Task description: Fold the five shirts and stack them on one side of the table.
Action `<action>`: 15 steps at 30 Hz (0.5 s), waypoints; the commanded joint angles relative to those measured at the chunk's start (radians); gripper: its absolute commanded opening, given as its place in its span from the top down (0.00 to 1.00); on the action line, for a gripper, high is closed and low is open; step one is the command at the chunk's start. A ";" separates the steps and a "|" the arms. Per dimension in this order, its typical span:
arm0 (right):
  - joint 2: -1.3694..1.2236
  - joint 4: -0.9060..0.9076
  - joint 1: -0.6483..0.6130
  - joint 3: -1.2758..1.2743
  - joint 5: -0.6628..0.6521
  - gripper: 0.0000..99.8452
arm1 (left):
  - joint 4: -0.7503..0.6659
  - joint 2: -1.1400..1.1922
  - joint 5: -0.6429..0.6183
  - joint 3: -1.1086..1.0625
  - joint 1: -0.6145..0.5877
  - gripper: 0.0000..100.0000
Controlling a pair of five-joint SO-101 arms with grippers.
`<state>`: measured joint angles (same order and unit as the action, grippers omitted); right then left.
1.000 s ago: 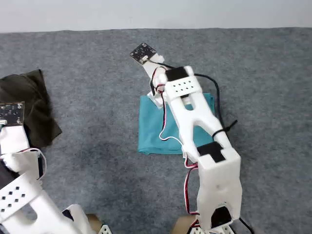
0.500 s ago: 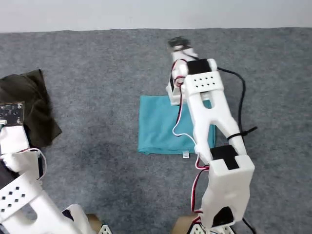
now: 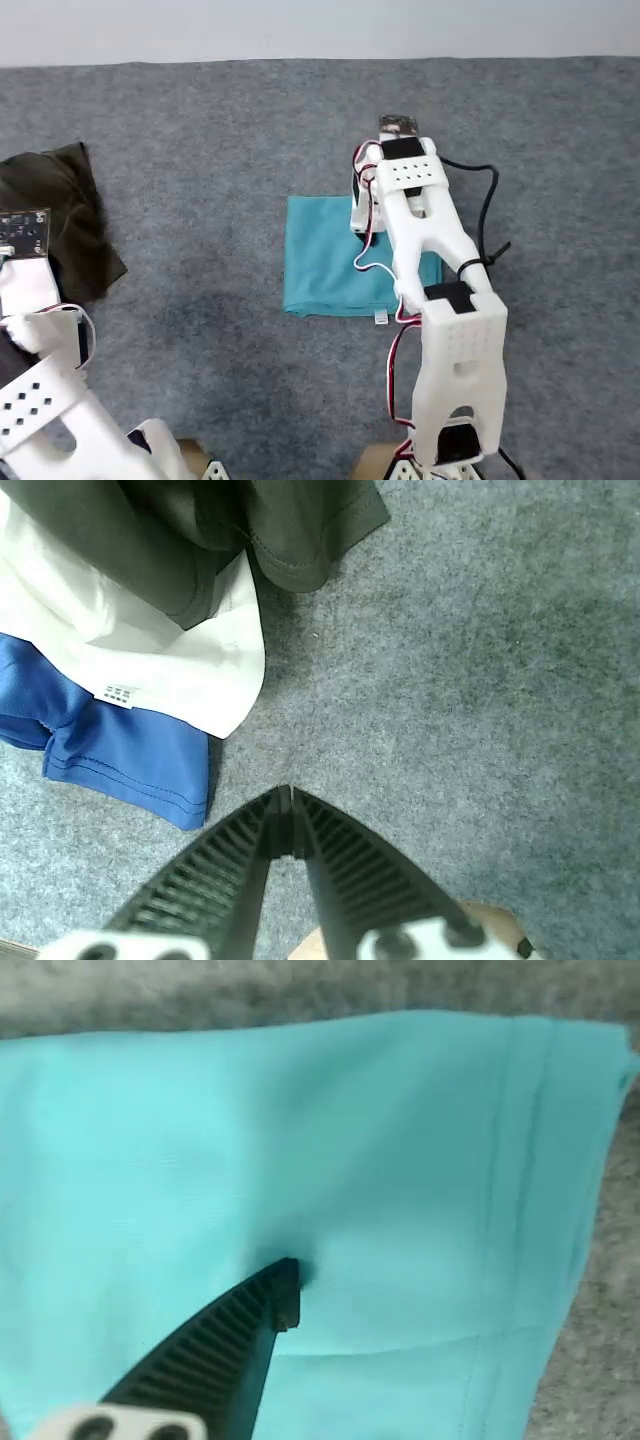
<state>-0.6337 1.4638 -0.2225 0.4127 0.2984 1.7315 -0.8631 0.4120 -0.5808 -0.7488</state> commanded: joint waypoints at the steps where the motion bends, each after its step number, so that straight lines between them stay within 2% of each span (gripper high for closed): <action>1: -0.012 -0.024 0.019 0.026 0.009 0.44 | 0.012 -0.018 0.005 0.004 0.000 1.00; 15: -0.125 0.005 0.013 0.026 0.011 0.44 | 0.012 -0.018 0.005 0.004 0.000 1.00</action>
<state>-0.7396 1.4500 -0.2163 0.4342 0.3000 1.7315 -0.8631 0.4120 -0.5808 -0.7488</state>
